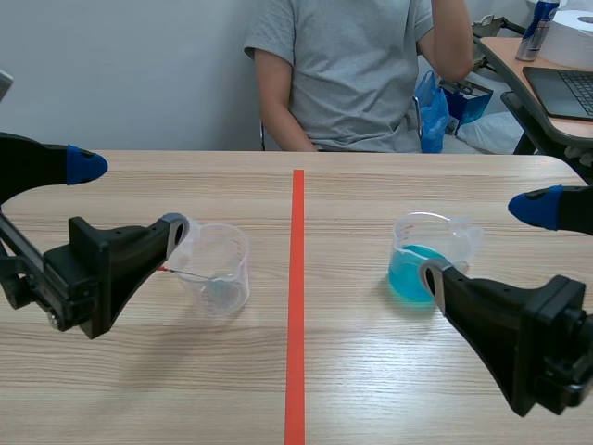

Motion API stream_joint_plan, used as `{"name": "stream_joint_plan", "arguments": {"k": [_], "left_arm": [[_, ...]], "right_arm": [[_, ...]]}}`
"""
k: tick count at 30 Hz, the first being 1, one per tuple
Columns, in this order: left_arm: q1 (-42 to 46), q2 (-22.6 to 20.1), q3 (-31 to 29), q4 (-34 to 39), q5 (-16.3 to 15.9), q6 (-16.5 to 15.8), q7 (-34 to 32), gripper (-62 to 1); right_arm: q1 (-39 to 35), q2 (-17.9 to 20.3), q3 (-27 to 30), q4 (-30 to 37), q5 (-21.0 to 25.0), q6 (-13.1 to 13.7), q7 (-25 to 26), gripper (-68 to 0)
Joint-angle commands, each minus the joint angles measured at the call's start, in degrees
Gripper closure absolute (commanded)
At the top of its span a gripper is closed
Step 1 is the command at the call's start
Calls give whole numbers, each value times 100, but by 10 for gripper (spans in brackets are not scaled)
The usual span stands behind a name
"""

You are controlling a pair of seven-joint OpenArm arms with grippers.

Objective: Do the redox reaction experiment.
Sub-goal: 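Return to the home posture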

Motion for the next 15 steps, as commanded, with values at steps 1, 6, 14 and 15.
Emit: {"name": "stream_joint_plan", "arguments": {"k": [1, 6, 14, 15], "left_arm": [[24, 9, -4, 66, -42, 42, -254, -623], [24, 24, 20, 66, -44, 61, -334, -623], [26, 68, 20, 66, -44, 61, -374, -623], [26, 90, 20, 66, -42, 59, -378, -623]], "right_arm": [[116, 15, 48, 31, 63, -2, 87, -679], [114, 13, 48, 31, 61, 2, 70, -679], [116, 13, 48, 31, 57, 0, 63, -679], [116, 13, 48, 31, 55, 0, 63, -679]]}}
